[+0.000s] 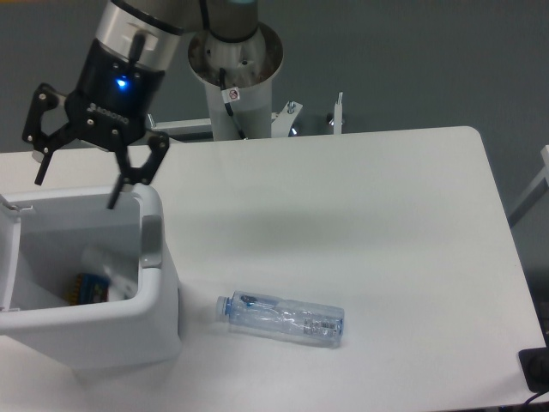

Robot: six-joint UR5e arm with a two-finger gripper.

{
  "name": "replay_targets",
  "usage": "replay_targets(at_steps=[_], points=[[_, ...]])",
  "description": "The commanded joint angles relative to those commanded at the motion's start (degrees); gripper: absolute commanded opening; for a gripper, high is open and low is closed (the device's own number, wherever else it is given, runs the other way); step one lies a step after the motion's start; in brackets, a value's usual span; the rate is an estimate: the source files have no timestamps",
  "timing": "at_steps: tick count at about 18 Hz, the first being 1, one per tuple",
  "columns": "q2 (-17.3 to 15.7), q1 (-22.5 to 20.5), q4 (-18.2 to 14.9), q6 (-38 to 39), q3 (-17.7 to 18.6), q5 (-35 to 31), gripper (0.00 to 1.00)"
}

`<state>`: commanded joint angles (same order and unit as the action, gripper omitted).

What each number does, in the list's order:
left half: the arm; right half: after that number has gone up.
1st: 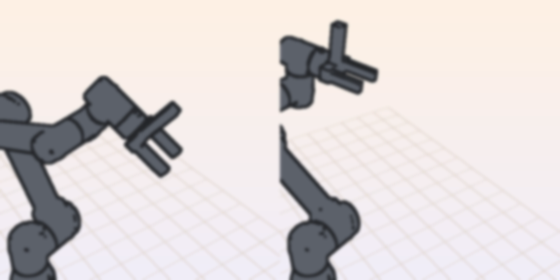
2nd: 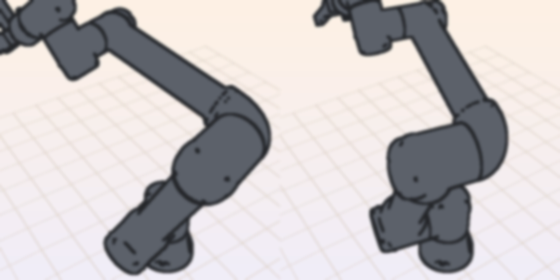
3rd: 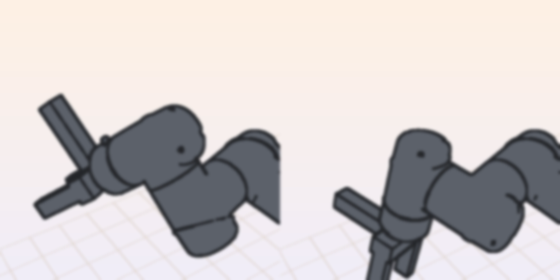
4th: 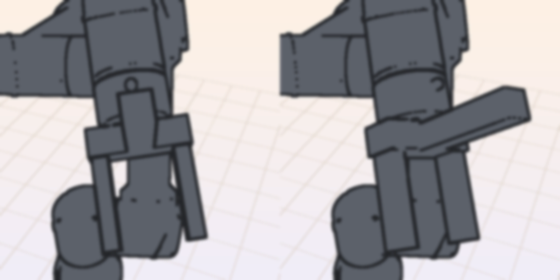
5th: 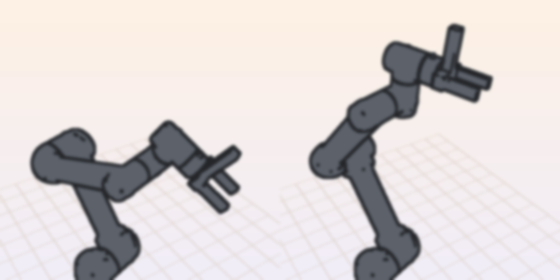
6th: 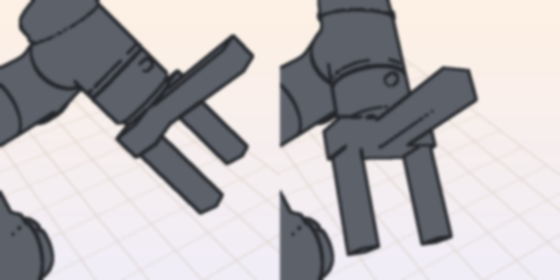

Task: Place the trash in the trash can
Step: 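Move the gripper to the clear water bottle's bottom end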

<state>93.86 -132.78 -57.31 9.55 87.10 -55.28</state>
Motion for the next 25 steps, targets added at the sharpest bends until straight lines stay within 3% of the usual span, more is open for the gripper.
replay_targets(at_steps=[5, 7, 9, 13, 18, 22, 25], points=[[2.8, -6.3, -0.4, 9.1, 1.3, -9.7, 1.00], [3.8, -6.9, 0.0, 11.8, 5.3, -16.2, 1.00], [6.2, -7.0, 0.3, 11.8, 6.9, -20.4, 1.00], [14.3, -8.2, 0.3, 17.0, 3.9, -28.7, 1.00], [23.0, -9.4, 1.2, 21.6, -0.2, -29.4, 1.00], [27.2, -9.3, 1.5, 21.9, -1.7, -30.8, 1.00], [28.5, -9.2, 1.5, 23.6, -2.6, -30.7, 1.00]])
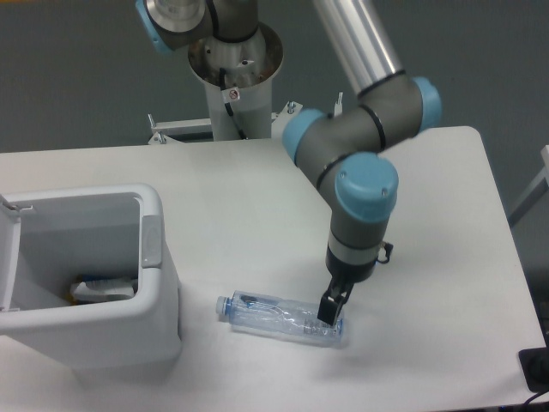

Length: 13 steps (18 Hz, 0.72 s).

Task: Place the trash in the trash can
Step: 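Move the gripper to the clear water bottle's bottom end, then push the bottle's bottom end with the gripper, rotating the bottle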

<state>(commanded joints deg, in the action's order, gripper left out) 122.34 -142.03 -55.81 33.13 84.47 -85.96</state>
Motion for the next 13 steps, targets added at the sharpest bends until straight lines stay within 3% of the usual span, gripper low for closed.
replay_targets(at_steps=[4, 13], points=[[2.6, 0.5, 1.1, 1.6, -1.7, 0.1, 1.00], [4.8, 1.5, 1.1, 2.3, -1.6, -0.3, 1.00]])
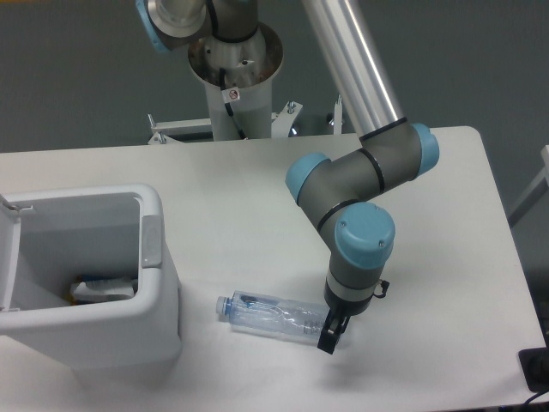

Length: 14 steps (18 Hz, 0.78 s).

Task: Place the trash in the trash can
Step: 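Push the bottle's bottom end with the gripper, rotating the bottle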

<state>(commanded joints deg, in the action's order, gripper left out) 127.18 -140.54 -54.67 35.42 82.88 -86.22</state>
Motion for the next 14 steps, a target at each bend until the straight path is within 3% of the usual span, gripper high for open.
replay_targets(at_steps=[9, 14], points=[[2.3, 0.7, -0.1, -0.1, -0.3, -0.8, 1.00], [2.2, 1.8, 0.1, -0.2, -0.2, -2.5, 0.78]])
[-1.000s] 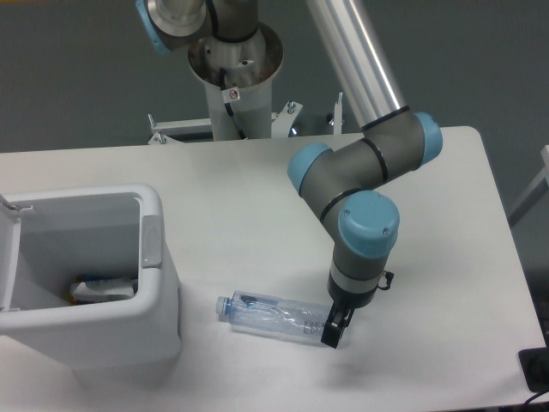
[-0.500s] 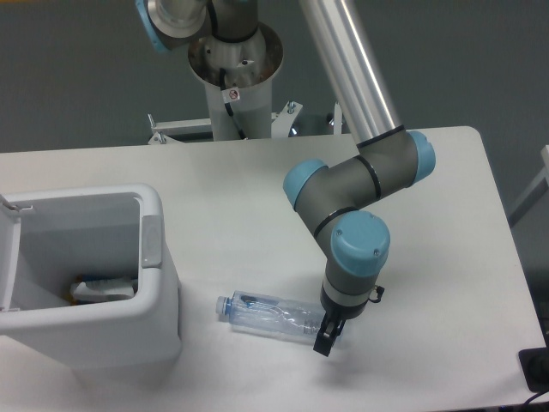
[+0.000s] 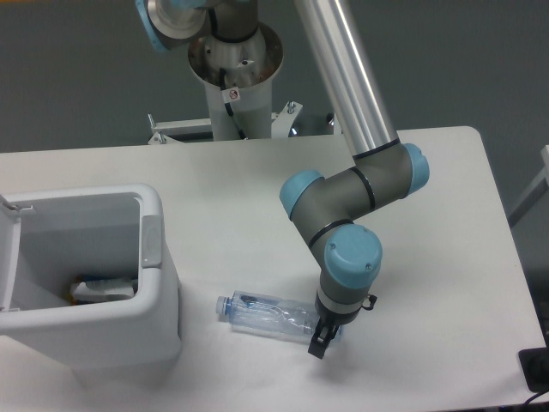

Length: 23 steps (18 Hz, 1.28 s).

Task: Place the trash in the trash can
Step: 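Push the bottle's bottom end with the gripper, rotating the bottle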

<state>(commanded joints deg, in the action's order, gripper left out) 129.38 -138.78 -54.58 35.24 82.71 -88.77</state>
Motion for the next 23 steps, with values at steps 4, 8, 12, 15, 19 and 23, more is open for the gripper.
replay_targets(at_steps=[4, 8, 12, 15, 19, 23], points=[[0.1, 0.0, 0.2, -0.2, 0.0, -0.1, 0.72], [0.0, 0.1, 0.2, -0.2, -0.2, -0.1, 0.66], [-0.2, 0.1, 0.1, -0.3, -0.3, -0.1, 0.61], [-0.3, 0.0, 0.1, -0.3, -0.3, -0.2, 0.59], [-0.5, 0.0, -0.4, -0.8, -3.7, -0.3, 0.59], [-5.6, -1.5, -0.4, -0.9, -7.2, -0.3, 0.59]])
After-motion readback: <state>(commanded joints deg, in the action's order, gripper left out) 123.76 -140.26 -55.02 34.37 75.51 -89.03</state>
